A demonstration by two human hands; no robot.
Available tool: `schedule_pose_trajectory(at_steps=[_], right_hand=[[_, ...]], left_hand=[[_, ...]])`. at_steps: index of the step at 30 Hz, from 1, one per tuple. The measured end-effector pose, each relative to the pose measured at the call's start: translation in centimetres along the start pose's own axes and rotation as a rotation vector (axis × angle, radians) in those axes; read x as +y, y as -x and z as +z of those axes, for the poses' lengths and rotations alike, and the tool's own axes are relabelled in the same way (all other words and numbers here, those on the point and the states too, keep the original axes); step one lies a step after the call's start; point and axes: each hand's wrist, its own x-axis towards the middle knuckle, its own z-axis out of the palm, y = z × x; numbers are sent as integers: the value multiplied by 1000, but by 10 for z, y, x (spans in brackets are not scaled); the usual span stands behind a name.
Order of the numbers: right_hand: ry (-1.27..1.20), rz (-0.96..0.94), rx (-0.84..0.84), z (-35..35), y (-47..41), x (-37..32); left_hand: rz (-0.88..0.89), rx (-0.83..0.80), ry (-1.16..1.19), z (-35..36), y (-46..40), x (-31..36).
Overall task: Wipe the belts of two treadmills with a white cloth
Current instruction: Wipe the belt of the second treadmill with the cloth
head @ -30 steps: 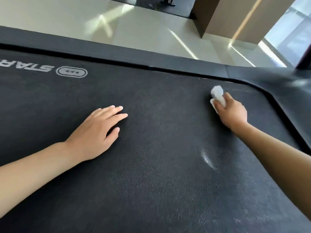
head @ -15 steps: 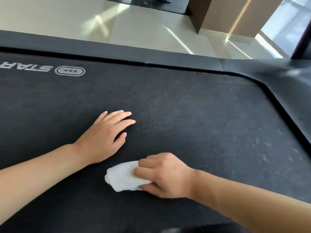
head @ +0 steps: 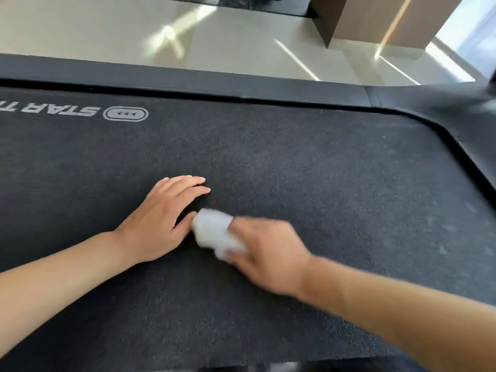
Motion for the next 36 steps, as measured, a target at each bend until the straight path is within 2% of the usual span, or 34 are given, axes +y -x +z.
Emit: schedule_pose_trajectory(at_steps=[3, 5, 7, 11, 13, 16, 18, 21, 23, 25, 26, 27, 29, 31, 32, 34, 36], right_hand=[[-116, -350, -173, 6, 16, -29], [-121, -421, -173, 2, 1, -10], [-92, -243, -56, -9, -27, 24], [194, 421, 209, -39, -81, 123], [284, 505, 265, -39, -88, 132], [194, 307, 196, -15, -71, 69], [56, 41, 100, 3, -40, 5], [-98, -369, -133, 24, 18, -73], [-136, -538, -253, 27, 31, -87], [-133, -645, -273, 22, 20, -67], [-114, -611, -229, 18, 9, -49], [-95, -492, -143, 11, -7, -26], [18, -96, 73, -9, -42, 28], [150, 313, 189, -28, -70, 84], [176, 442, 225, -33, -77, 103], [187, 480, 243, -36, -78, 103], [149, 310, 180, -21, -57, 64]], left_hand=[[23, -28, 3, -4, -1, -4], [71, -54, -47, -9, -2, -9], [110, -82, -107, -13, -2, -15], [55, -80, -141, -17, 6, -20], [18, -52, -113, -20, 9, -24], [-2, -43, -98, -23, 10, -28], [3, -46, -95, -23, 9, -28], [2, -42, -93, -21, 8, -27], [-2, -39, -99, -22, 8, -26], [-4, -48, -104, -22, 10, -25], [-1, -52, -112, -21, 10, -25], [2, -52, -118, -20, 11, -25], [-10, -50, -118, -20, 13, -23], [-18, -41, -112, -21, 15, -21], [-16, -38, -111, -21, 15, -20], [-21, -45, -107, -21, 14, -18], [-34, -50, -104, -20, 13, -17]])
